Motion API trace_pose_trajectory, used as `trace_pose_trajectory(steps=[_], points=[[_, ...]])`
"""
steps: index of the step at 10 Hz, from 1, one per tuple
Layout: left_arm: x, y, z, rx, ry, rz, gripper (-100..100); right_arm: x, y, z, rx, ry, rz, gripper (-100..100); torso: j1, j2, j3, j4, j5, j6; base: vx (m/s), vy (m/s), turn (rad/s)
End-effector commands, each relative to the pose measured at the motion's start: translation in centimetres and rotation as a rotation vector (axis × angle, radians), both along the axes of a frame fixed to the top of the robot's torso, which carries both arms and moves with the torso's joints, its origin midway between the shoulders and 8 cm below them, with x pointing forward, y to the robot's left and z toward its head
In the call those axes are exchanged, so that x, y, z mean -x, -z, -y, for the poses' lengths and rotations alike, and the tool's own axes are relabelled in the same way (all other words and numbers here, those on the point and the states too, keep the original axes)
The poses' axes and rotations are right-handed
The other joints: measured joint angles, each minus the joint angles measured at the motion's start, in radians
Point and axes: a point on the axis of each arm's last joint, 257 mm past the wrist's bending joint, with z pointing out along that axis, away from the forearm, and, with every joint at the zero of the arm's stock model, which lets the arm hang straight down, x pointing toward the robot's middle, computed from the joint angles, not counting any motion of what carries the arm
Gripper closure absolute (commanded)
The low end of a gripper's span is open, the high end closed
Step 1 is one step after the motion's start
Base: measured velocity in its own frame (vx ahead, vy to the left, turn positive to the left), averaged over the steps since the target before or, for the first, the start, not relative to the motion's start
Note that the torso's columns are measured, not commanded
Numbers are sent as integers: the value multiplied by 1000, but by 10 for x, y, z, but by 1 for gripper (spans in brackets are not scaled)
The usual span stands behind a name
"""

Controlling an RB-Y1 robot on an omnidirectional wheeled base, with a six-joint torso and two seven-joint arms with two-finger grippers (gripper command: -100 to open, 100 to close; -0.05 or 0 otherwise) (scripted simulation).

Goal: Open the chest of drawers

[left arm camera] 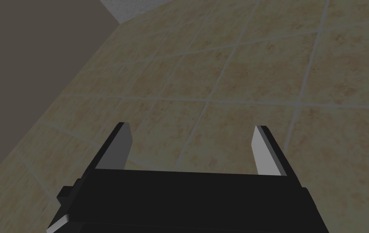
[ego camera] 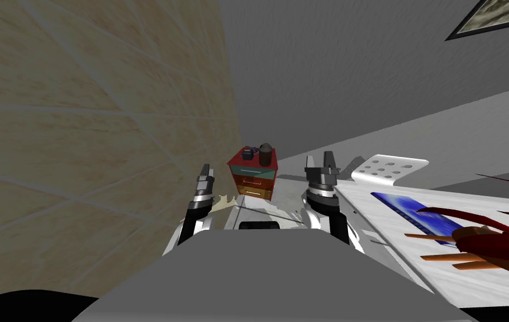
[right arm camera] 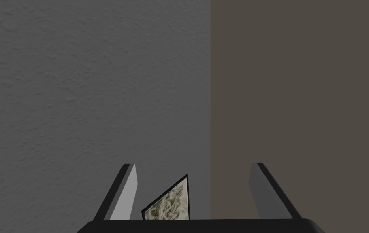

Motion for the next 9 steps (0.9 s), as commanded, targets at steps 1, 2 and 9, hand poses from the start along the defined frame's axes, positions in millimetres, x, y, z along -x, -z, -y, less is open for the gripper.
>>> trace_pose_trajectory(steps=[1,2,9], points=[[0,0,0,0,0,0,0,0,0,0,0,0,0,0,0,74,-147,74,0,0,0,0,0],[0,0,0,0,0,0,0,0,0,0,0,0,0,0,0,148,-295,148,0,0,0,0,0],[-19,36,6,-49,43,-76,-100,0,0,0,0,0,-1,0,1,413,-833,415,0,0,47,7,-24]])
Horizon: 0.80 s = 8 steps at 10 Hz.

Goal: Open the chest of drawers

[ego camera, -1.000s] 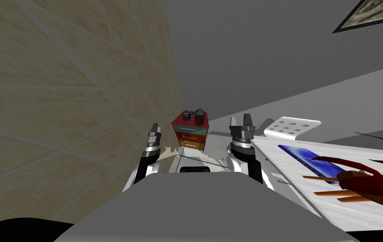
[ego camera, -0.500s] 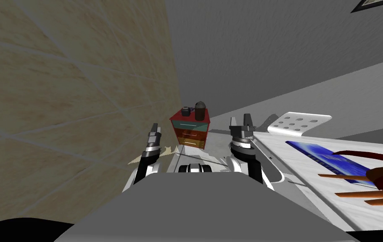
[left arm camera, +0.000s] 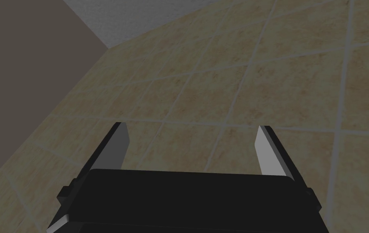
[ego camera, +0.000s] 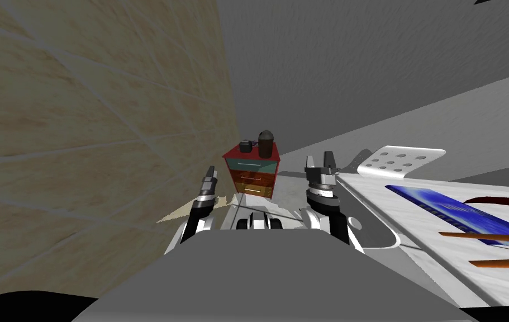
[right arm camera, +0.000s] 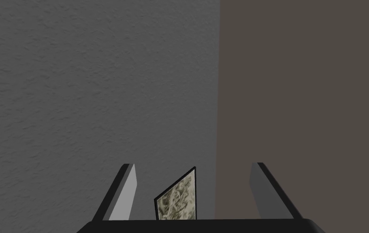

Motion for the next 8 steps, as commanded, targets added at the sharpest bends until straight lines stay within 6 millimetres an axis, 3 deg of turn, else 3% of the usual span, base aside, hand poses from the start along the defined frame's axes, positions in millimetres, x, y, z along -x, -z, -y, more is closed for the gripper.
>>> trace_pose_trajectory(steps=[1,8], points=[[-9,16,-1,-6,9,-35,-100,0,0,0,0,0,0,0,-1,2,1,1,0,0,76,13,-33],[-33,70,0,14,18,-133,-100,0,0,0,0,0,0,0,0,2,1,1,0,0,80,10,-38]])
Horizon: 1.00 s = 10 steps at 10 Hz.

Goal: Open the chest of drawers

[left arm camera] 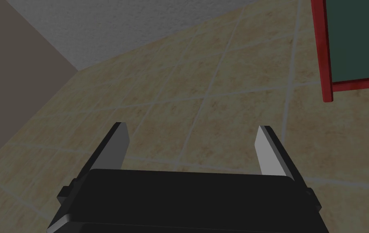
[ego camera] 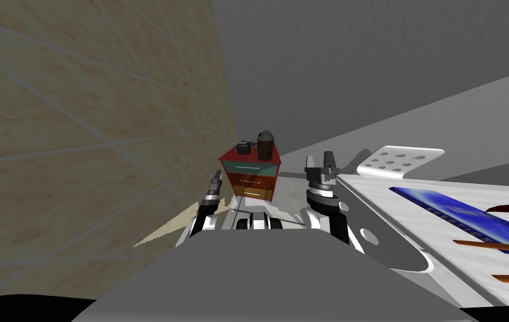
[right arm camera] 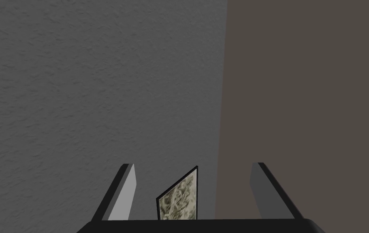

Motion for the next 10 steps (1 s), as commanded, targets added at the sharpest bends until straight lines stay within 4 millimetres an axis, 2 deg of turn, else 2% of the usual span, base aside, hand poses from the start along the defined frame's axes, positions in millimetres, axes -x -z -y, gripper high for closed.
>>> trace_pose_trajectory(steps=[1,3,10], points=[[-7,17,0,7,2,-33,-100,0,0,0,0,0,0,0,0,0,0,0,0,0,84,22,-27],[-14,34,1,15,5,-64,-100,0,0,0,0,0,0,0,-1,1,1,0,0,0,77,14,-38],[-28,75,5,26,13,-139,-100,0,0,0,0,0,0,0,-1,1,1,0,0,0,63,10,-29]])
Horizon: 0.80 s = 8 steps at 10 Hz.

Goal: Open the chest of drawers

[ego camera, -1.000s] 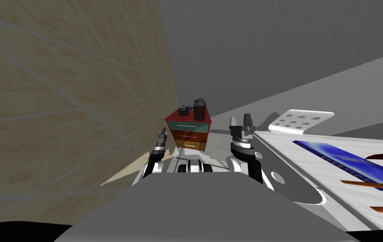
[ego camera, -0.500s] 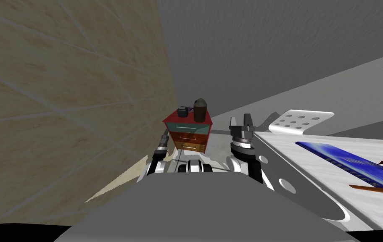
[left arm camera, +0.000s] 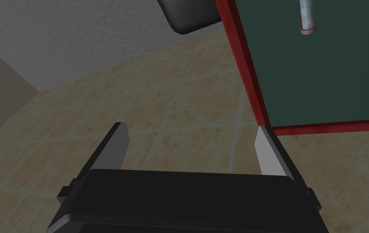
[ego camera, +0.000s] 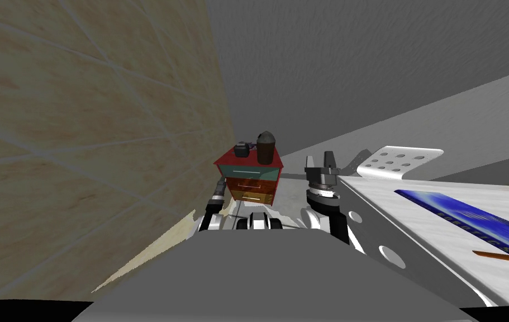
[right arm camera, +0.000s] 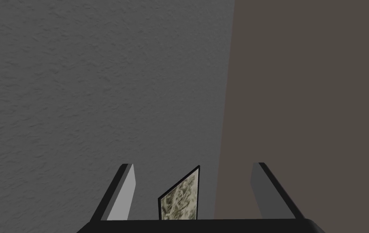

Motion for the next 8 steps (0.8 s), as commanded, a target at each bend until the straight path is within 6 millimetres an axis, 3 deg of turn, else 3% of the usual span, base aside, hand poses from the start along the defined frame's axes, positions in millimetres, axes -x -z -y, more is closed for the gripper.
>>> trace_pose_trajectory(steps=[1,6,8], points=[[-5,16,1,3,5,-31,-100,0,0,0,0,0,0,0,0,0,0,0,0,0,61,17,-30],[-16,59,6,9,17,-111,-100,0,0,0,0,0,0,0,0,-1,-1,0,0,0,83,22,-43],[-18,66,8,11,19,-125,-100,0,0,0,0,0,0,0,-1,1,1,0,0,0,59,9,-11]])
